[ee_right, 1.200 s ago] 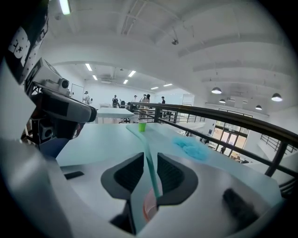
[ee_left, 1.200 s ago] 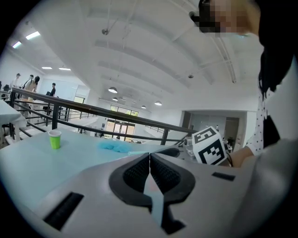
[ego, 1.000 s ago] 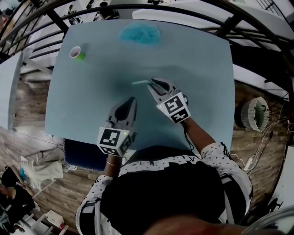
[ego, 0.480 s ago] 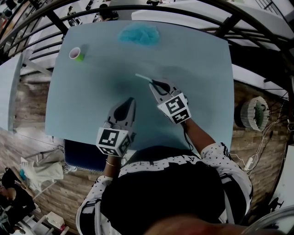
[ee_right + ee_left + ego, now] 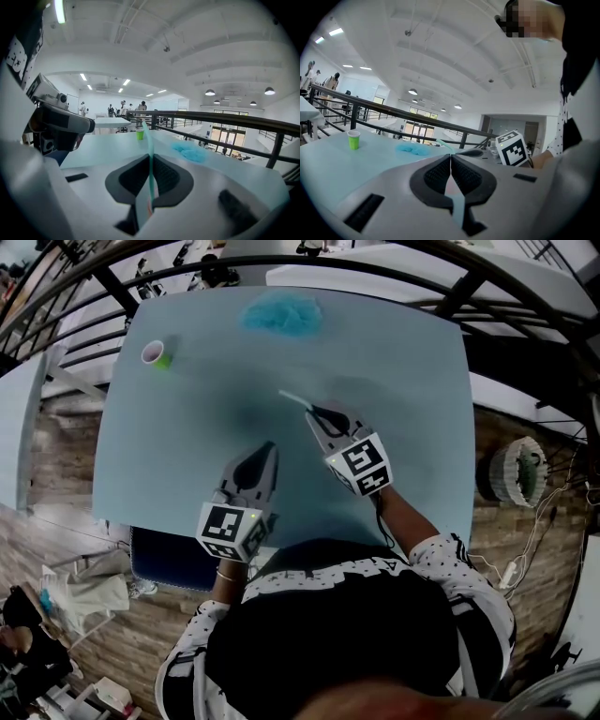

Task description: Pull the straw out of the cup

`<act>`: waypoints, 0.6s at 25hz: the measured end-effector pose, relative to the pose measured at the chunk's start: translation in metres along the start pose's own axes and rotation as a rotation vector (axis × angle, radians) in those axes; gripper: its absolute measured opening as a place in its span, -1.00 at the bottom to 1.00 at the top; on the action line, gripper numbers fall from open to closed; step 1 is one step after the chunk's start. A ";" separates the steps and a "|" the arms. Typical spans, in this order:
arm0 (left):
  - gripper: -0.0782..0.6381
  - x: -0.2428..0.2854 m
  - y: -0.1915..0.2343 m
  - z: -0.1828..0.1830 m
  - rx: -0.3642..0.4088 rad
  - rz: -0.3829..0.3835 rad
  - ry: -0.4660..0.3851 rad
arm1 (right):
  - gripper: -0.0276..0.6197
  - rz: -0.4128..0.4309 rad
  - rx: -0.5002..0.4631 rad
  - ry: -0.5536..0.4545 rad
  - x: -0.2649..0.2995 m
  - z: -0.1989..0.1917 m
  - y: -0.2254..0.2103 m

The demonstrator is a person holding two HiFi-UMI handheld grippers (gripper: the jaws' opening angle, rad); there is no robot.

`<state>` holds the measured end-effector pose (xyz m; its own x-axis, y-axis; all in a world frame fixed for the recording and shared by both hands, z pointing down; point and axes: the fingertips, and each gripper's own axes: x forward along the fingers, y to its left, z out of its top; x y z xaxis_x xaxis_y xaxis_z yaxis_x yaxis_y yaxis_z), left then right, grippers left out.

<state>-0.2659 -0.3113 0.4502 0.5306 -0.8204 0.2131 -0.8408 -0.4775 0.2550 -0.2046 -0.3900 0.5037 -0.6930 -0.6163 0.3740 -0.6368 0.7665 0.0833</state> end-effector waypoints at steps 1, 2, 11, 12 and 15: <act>-0.74 0.000 0.000 0.000 0.002 0.001 -0.003 | -0.79 -0.001 0.000 -0.003 -0.001 0.001 0.000; -0.74 -0.001 0.001 0.001 0.003 0.002 -0.004 | -0.80 -0.001 0.000 -0.006 -0.002 0.002 0.000; -0.74 -0.007 -0.002 0.002 0.006 0.008 -0.005 | -0.80 -0.013 0.006 -0.045 -0.009 0.012 0.000; -0.74 -0.008 -0.002 0.002 0.006 0.008 -0.007 | -0.80 -0.015 0.004 -0.050 -0.009 0.013 0.000; -0.74 -0.009 -0.003 0.003 0.007 0.007 -0.010 | -0.80 -0.023 0.004 -0.053 -0.012 0.016 -0.001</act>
<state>-0.2689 -0.3036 0.4446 0.5238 -0.8268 0.2050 -0.8451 -0.4741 0.2472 -0.2006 -0.3862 0.4846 -0.6950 -0.6424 0.3229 -0.6540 0.7515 0.0875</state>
